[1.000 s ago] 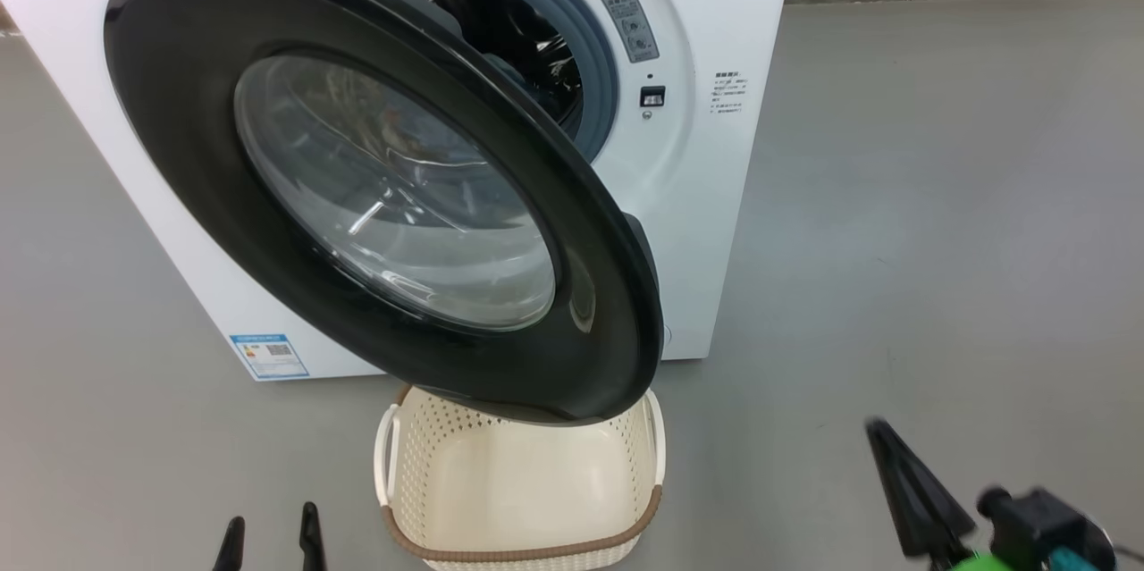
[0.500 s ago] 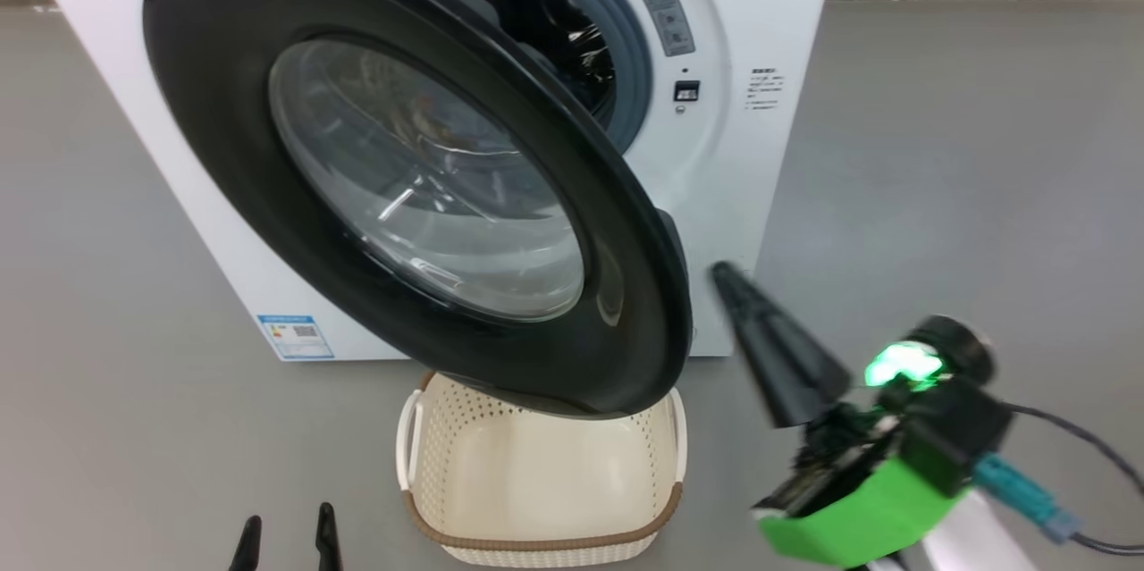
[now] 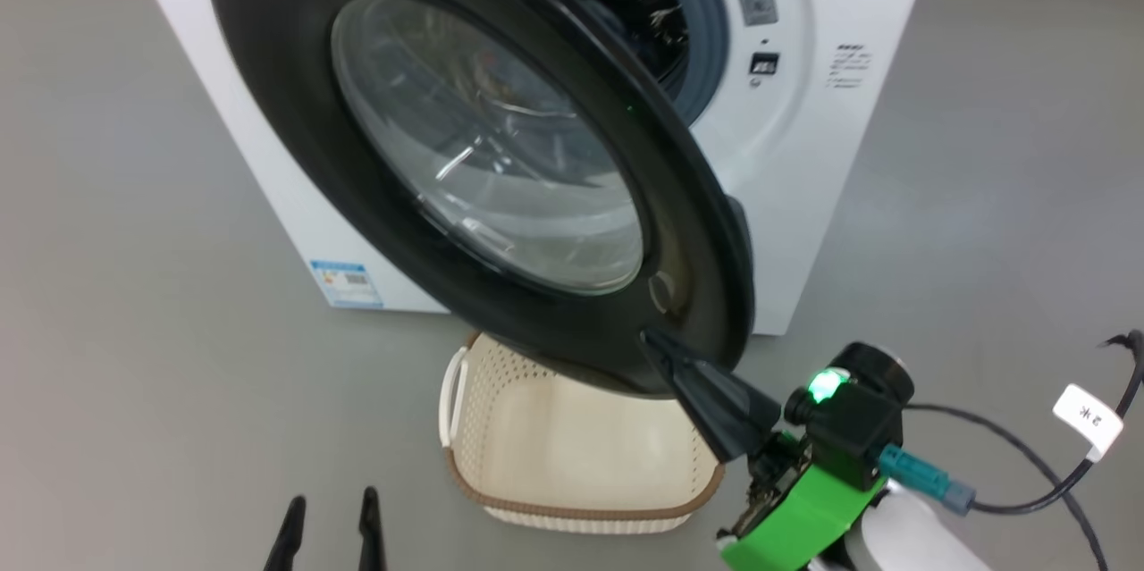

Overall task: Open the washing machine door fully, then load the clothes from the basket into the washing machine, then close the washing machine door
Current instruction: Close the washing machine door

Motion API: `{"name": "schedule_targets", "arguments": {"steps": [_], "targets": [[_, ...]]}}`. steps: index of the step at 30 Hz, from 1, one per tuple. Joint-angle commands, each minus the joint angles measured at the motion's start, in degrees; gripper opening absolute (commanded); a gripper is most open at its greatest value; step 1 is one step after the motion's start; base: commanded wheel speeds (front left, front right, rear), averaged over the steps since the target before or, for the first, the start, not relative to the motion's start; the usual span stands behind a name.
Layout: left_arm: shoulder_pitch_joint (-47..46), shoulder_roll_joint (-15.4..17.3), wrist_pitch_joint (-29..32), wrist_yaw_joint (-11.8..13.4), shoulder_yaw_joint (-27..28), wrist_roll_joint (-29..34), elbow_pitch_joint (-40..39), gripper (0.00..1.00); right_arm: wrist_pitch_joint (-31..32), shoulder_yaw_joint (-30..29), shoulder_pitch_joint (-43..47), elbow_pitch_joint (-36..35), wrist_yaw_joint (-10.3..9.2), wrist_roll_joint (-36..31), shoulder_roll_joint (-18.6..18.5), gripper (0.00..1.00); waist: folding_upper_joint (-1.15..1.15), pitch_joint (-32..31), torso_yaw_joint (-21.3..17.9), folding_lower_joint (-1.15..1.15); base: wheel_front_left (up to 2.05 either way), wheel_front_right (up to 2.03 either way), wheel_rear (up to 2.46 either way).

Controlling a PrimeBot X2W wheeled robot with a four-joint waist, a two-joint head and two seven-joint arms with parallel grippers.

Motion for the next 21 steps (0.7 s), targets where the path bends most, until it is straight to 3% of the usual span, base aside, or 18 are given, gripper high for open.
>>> {"name": "schedule_targets", "arguments": {"steps": [1,21], "targets": [[-3.2,0.1,-0.4,0.8,1.1,-0.4,-1.9,1.00,-0.3,0.3,-2.4,-0.9,0.09,1.1,0.2,0.00,0.00,2.5,2.2,0.00,0.00,0.00,0.00],[-7.3,0.1,-0.4,4.5,-4.7,-0.2,-3.9,1.00,-0.3,-6.3,-8.8,-0.4,0.09,1.6,-3.8,0.00,0.00,11.5,3.9,0.00,0.00,0.00,0.00]]}}
